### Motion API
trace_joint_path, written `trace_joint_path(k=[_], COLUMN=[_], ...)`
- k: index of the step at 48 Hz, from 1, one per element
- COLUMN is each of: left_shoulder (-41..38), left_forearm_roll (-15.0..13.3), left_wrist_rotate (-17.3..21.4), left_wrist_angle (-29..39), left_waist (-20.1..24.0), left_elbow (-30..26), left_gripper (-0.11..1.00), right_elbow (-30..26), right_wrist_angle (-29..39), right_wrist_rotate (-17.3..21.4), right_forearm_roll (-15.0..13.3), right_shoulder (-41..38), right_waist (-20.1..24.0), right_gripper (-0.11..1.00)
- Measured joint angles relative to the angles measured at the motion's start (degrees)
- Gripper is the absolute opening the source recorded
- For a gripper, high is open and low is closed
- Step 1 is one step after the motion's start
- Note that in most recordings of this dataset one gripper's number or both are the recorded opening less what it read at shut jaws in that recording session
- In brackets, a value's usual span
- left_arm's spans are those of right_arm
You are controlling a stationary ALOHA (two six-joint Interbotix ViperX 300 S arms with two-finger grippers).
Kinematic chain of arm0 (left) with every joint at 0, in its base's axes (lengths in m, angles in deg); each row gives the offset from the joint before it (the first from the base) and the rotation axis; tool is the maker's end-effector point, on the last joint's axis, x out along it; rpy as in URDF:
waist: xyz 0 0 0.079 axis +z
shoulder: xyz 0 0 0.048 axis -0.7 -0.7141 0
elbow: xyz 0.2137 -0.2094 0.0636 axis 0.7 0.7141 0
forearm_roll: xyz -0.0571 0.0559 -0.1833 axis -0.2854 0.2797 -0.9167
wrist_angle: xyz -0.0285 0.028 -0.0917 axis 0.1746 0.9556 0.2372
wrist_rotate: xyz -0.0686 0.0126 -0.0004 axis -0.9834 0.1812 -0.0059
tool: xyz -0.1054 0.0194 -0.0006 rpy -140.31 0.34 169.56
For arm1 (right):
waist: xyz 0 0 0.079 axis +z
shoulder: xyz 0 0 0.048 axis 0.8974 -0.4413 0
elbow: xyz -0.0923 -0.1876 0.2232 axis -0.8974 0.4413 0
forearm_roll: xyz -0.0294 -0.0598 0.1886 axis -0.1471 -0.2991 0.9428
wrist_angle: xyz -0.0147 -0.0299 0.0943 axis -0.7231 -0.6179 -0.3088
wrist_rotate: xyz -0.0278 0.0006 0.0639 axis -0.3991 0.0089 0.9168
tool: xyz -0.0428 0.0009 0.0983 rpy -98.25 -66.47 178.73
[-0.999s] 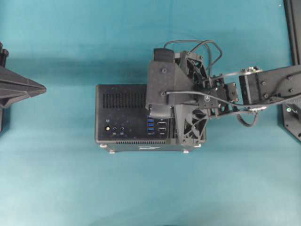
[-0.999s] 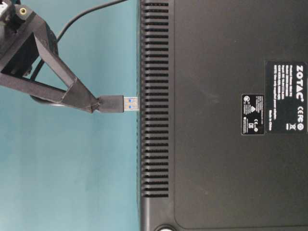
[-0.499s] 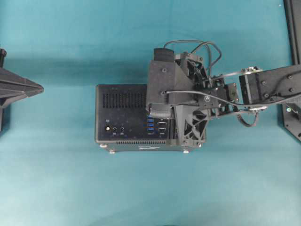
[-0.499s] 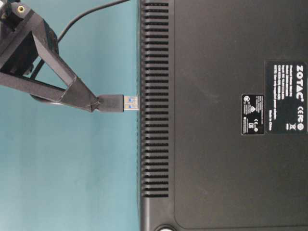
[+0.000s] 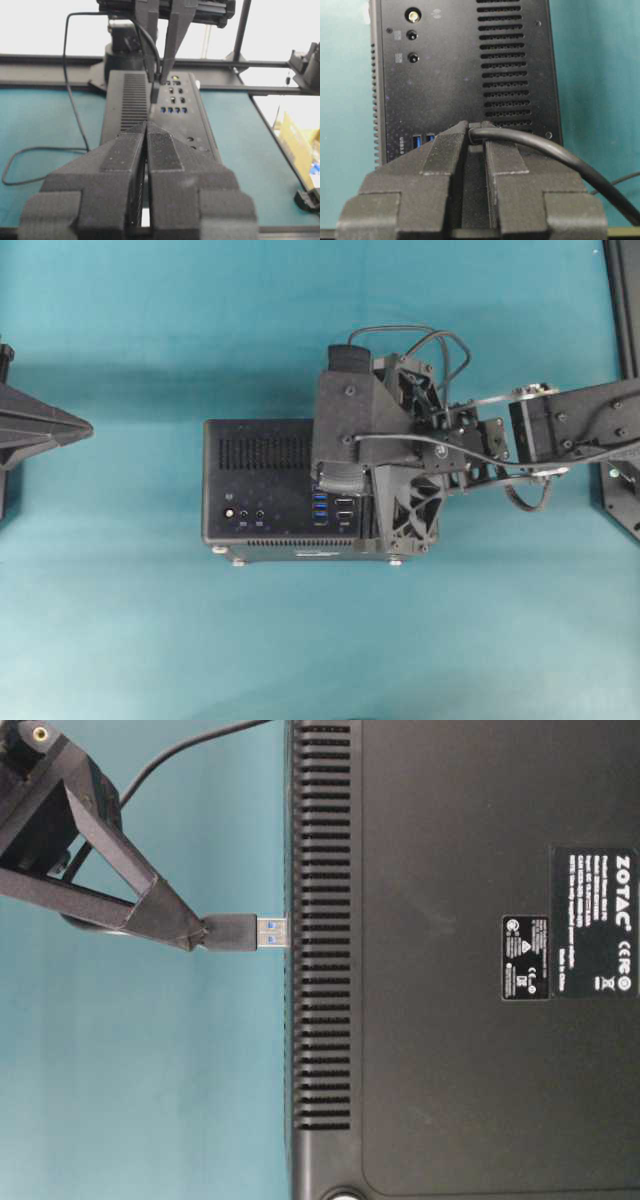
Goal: Insert the USB into the PC box with both arms.
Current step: 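Align the held USB plug with the side port of the PC box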
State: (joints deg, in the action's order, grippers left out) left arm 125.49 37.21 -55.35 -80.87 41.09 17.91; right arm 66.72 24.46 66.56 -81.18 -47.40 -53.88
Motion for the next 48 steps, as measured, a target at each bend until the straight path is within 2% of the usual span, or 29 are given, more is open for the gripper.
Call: trace_joint_path(k=[48], left_shoulder=[0.0], left_forearm_roll=[0.0], left_wrist_rotate=[-0.09], left_wrist_angle=[0.09], left_waist=[0.0], left_elbow=[0.09], left_gripper=[0.0], right_elbow=[0.09], right_wrist_angle=[0.09], right_wrist_rotate=[0.09], right_forearm_roll=[1.67], right_shoulder=[-0.35], right_waist=[0.97], right_gripper=[0.12])
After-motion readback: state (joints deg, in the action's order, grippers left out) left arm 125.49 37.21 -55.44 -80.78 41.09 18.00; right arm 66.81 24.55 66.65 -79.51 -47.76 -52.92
